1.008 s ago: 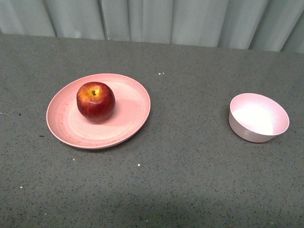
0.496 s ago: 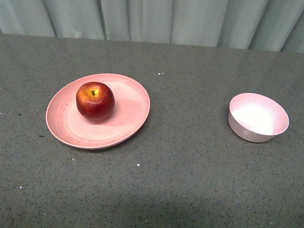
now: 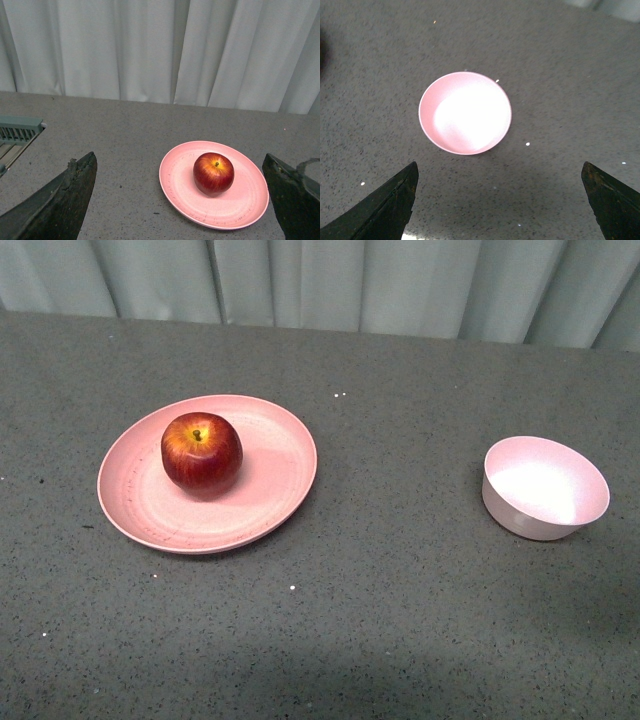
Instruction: Move apple from plate to bowl
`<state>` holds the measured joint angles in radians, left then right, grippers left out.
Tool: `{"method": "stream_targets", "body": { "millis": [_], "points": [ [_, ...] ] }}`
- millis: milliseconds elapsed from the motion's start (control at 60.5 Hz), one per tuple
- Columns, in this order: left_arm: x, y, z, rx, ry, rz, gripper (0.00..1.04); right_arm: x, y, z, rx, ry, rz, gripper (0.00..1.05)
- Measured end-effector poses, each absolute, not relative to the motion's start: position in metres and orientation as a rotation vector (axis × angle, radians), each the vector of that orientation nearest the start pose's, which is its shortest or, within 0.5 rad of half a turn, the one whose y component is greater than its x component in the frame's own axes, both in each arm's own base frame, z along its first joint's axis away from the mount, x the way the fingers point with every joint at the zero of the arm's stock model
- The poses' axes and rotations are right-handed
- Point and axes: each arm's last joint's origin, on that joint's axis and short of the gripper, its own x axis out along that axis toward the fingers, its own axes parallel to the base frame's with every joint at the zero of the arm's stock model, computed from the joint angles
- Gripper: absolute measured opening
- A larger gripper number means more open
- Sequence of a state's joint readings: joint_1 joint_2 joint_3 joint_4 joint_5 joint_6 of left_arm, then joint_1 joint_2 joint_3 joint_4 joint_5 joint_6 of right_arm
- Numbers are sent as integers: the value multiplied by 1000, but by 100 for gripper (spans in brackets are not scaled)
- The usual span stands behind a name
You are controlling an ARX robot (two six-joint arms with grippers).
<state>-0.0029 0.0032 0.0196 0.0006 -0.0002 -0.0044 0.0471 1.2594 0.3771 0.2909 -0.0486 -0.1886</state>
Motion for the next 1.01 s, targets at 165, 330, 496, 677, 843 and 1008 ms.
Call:
{"method": "stream_targets", "body": {
  "millis": [165, 330, 496, 677, 843, 1008],
  "points": [
    [97, 0, 170, -4, -17, -2, 98, 256, 24, 133, -203, 750, 230, 95],
    [97, 0, 170, -4, -17, -2, 98, 282, 29, 117, -213, 853, 261, 95],
    [97, 0, 170, -4, -17, -2, 98, 304, 36, 105, -209, 909, 297, 95],
    [97, 0, 170, -4, -17, -2, 98, 320, 49, 95, -214, 948, 350, 95],
    [97, 0, 170, -4, -17, -3, 98, 332, 59, 82, -234, 1006, 373, 95],
    [97, 0, 170, -4, -17, -3, 98, 343, 65, 69, -246, 1041, 394, 95]
  ]
}}
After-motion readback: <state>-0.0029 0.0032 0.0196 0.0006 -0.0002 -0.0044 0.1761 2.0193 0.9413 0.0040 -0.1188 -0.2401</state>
